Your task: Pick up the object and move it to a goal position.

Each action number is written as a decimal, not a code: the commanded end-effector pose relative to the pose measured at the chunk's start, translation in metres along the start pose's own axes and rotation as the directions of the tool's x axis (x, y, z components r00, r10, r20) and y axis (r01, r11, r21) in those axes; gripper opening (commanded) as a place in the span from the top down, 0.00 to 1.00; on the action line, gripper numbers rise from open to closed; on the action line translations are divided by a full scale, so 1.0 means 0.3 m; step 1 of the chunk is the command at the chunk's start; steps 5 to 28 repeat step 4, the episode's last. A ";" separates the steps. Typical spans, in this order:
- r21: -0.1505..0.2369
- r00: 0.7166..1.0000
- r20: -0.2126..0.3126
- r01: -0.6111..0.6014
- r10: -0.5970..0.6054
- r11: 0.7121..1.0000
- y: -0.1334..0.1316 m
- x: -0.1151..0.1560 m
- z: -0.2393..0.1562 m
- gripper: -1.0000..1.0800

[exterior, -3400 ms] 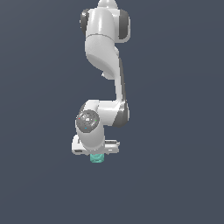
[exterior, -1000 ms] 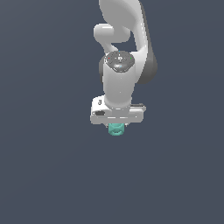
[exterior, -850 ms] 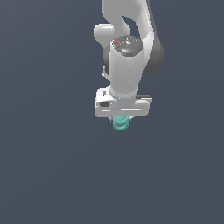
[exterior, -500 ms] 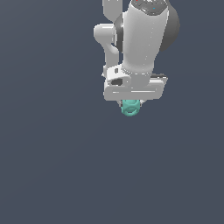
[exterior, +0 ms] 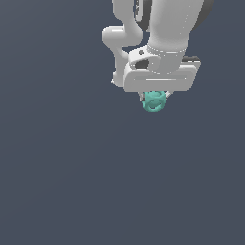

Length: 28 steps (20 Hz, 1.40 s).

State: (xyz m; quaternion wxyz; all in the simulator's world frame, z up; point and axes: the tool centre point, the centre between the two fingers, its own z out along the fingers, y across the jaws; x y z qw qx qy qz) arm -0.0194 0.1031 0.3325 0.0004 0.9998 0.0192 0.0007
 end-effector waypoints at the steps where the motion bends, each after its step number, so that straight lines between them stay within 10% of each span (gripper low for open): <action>1: 0.000 1.000 0.001 -0.001 0.001 1.000 -0.009 -0.005 -0.016 1.00; 28: 0.001 1.000 0.001 -0.001 0.001 1.000 -0.010 -0.003 -0.016 1.00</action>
